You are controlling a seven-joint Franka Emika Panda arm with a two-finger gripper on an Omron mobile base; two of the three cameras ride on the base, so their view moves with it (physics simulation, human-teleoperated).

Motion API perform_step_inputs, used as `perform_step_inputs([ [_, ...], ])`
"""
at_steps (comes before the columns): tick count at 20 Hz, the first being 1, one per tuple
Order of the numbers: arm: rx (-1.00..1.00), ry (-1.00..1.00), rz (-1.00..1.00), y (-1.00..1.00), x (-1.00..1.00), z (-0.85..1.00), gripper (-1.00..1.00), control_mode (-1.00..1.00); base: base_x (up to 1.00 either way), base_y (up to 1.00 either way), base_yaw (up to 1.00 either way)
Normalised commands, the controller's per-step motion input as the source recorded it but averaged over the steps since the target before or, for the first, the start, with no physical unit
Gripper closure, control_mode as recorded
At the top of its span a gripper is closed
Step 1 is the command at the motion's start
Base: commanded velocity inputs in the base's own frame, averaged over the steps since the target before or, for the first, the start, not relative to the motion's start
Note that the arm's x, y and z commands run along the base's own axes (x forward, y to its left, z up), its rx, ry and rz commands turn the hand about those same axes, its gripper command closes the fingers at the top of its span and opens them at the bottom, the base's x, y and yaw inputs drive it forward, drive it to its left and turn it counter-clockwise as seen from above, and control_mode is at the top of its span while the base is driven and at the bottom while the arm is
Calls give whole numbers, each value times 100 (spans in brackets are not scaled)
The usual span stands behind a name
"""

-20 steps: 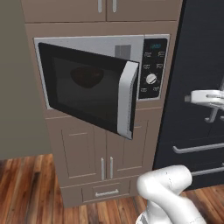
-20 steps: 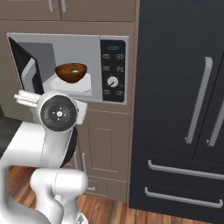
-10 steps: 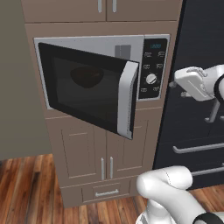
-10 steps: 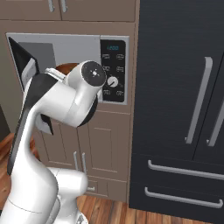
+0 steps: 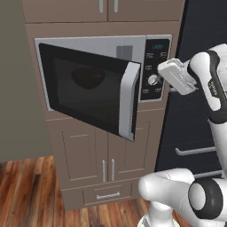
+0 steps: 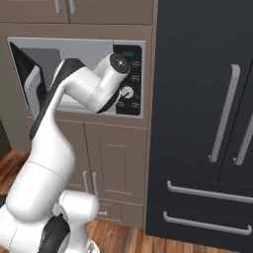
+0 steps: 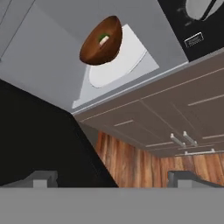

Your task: The microwave is finished heating the steak and lime. Take the bowl containing the food and place it on the dining counter.

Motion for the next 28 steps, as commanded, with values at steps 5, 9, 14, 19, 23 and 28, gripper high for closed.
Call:
perform_step_inputs([
  [5, 3, 16, 0, 47, 62, -4, -100, -100, 0, 0, 0],
  [9, 2, 13, 0, 65, 53, -1, -100, -100, 0, 0, 0],
  [14, 2, 11, 0, 65, 50, 0, -100, -100, 0, 0, 0],
  [19, 5, 8, 1, 71, -3, 0, -100, -100, 0, 0, 0],
  [23, 7, 4, 5, 76, -45, 0, -100, -100, 0, 0, 0],
  [28, 10, 0, 10, 82, -74, 0, -100, -100, 0, 0, 0],
])
